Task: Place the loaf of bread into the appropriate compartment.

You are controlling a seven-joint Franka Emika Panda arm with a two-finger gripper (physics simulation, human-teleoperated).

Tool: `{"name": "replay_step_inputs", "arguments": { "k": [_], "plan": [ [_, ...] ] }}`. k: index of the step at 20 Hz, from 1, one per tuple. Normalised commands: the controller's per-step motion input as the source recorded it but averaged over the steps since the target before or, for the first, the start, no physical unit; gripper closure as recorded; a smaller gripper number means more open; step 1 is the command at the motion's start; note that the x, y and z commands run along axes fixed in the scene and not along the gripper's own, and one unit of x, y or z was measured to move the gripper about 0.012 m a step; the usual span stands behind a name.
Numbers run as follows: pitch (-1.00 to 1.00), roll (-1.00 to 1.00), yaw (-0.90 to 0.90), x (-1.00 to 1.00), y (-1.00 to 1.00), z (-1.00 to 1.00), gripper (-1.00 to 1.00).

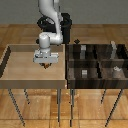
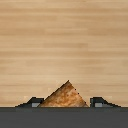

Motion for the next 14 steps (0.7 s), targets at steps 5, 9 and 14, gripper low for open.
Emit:
{"name": "replay_step_inputs", "arguments": {
  "k": [5, 9, 14],
  "plan": [
    [0.00, 0.00, 0.00, 0.00, 0.00, 0.60, 1.00],
    [0.00, 0.00, 0.00, 0.00, 0.00, 1.00, 1.00],
    [0.00, 0.00, 0.00, 0.00, 0.00, 1.00, 1.00]
  ]
}}
